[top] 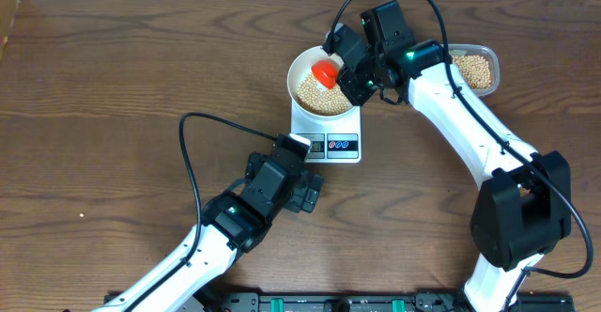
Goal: Scoop item into bowl and weigh 50g on scale
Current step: 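Lower the scoop into the bowl and tip soybeans out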
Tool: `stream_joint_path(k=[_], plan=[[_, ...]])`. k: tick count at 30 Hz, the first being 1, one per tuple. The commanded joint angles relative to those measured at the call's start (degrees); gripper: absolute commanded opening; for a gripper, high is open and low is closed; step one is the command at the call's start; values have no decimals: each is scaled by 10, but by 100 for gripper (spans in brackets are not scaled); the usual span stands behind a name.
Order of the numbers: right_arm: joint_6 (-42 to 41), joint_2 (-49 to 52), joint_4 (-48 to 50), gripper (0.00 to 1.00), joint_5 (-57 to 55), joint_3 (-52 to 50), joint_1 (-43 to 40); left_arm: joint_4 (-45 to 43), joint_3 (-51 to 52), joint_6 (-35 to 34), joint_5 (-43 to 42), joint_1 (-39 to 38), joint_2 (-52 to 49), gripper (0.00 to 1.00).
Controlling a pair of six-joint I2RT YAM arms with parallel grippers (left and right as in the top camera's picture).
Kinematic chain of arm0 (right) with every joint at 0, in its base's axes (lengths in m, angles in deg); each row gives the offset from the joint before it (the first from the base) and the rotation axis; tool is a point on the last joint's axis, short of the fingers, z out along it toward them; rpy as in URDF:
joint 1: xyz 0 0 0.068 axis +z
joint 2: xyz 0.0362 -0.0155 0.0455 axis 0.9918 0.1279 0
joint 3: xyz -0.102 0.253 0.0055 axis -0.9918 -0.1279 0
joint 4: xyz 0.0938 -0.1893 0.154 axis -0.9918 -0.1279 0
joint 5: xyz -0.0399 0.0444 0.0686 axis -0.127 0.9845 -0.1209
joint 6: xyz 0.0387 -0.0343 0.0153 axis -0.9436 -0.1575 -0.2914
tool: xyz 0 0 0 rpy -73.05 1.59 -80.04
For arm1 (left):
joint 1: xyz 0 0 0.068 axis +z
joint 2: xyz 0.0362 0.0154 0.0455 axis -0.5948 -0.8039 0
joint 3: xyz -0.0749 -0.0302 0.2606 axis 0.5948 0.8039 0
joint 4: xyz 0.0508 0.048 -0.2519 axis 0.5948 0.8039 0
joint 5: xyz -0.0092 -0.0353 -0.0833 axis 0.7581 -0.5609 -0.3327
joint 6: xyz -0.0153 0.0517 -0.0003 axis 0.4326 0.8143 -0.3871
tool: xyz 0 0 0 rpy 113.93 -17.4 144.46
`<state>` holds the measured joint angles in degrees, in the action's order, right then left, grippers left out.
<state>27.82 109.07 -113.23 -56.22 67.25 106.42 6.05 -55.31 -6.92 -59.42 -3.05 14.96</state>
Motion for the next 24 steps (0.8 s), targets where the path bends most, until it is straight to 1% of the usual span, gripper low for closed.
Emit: stream_joint_path(k=[1, 9, 24], plan=[[17, 14, -4, 1, -1, 7, 4, 0, 4, 3, 1, -1, 3, 98], [45, 22, -4, 1, -2, 7, 15, 0, 4, 3, 1, -1, 3, 98], [48, 33, -1, 1, -31, 6, 21, 0, 4, 3, 1, -1, 3, 98]])
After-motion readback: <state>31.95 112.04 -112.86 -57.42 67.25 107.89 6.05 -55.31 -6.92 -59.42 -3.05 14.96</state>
